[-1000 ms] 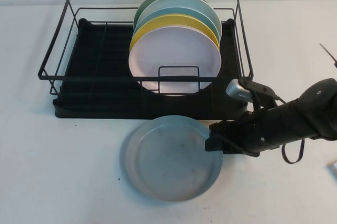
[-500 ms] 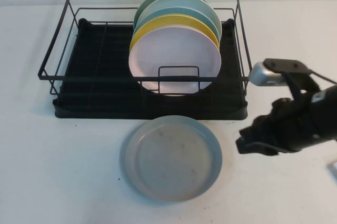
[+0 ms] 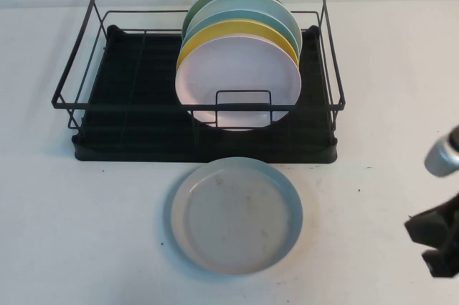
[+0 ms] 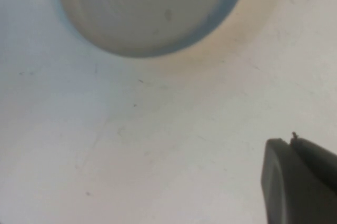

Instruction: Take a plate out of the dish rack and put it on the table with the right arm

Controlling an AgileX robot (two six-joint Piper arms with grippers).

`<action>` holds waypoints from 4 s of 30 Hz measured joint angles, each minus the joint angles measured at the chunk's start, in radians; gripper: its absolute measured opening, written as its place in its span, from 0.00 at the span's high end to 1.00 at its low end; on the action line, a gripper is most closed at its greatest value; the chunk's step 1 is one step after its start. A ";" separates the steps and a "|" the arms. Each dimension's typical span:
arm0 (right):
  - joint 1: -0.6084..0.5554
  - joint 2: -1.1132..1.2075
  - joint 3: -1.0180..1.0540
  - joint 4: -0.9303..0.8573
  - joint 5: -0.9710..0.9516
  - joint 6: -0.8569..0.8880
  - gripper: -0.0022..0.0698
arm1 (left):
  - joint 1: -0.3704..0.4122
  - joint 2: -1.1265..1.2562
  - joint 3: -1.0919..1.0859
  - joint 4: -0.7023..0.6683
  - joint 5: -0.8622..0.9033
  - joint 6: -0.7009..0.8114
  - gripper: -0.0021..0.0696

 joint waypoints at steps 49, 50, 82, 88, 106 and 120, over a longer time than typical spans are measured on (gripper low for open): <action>-0.408 -1.022 0.811 -0.129 -0.451 0.050 1.00 | 0.000 0.000 0.000 0.000 0.000 0.000 0.98; -0.408 -1.022 0.811 -0.129 -0.451 0.050 1.00 | 0.000 0.000 0.000 0.000 0.000 0.000 0.98; -0.408 -1.022 0.811 -0.101 -0.451 0.050 1.00 | 0.000 0.000 0.000 0.000 0.000 0.000 0.98; -0.408 -1.022 0.811 -0.099 -0.451 0.050 1.00 | 0.000 0.000 0.000 0.000 0.000 0.000 0.98; -0.408 -1.022 0.811 -0.097 -0.451 0.050 1.00 | 0.000 0.000 0.000 0.000 0.000 0.000 0.98; -0.408 -1.022 0.811 -0.093 -0.451 0.050 1.00 | 0.000 0.000 0.000 0.000 0.000 0.000 0.98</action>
